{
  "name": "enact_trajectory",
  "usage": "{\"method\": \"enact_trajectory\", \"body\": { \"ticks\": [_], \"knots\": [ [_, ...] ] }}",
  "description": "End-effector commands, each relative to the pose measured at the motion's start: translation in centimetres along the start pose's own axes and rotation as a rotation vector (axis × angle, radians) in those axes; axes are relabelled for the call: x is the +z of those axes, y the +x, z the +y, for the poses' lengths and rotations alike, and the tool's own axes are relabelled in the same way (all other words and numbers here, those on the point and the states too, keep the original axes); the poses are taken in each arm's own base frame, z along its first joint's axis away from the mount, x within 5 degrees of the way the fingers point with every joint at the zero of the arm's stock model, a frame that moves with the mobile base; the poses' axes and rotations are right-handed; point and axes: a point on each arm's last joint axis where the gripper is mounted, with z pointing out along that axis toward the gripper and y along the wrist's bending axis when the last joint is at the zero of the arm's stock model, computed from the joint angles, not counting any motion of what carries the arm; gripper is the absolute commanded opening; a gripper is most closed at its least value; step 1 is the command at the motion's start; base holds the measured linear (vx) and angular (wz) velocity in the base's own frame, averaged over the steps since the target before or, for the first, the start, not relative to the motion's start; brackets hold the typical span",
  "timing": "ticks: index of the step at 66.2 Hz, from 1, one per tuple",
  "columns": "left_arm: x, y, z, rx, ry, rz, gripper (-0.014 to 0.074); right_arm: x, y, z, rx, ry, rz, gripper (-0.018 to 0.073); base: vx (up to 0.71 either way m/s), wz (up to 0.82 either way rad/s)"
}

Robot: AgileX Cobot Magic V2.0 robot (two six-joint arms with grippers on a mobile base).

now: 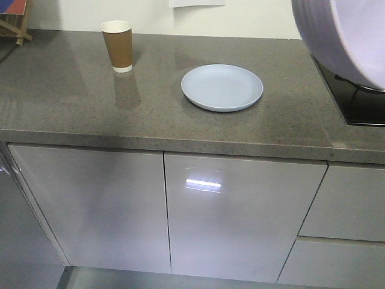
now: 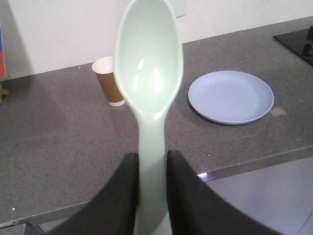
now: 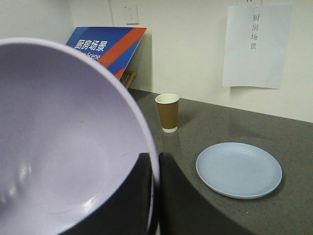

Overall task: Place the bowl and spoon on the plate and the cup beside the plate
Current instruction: 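Approach the blue plate while holding spoon and bowl aloft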

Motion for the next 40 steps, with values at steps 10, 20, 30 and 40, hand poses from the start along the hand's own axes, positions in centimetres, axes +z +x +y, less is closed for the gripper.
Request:
{"method": "enact_trajectory", "body": {
  "ticks": [10,20,30,40],
  "knots": [
    [-1.36,-1.31,0.14,-0.008,0.008,-0.110,-0.0006,-0.38,-1.19,0.32,0.007,0.000,-0.085,-0.0005,0.05,0.00],
    [-1.36,-1.31,0.14,-0.008,0.008,-0.110,-0.0006,-0.38,-1.19,0.32,0.007,0.000,-0.085,-0.0005,0.05,-0.01],
    [-1.36,-1.31,0.14,-0.008,0.008,-0.110,-0.0006,-0.38,-1.19,0.32,0.007,0.000,-0.085,-0.0005,0.06,-0.01],
    [-1.36,-1.31,0.14,-0.008,0.008,-0.110,-0.0006,-0.38,-1.19,0.32,0.007,0.000,-0.085,-0.0005,0.06,-0.01]
  ]
}}
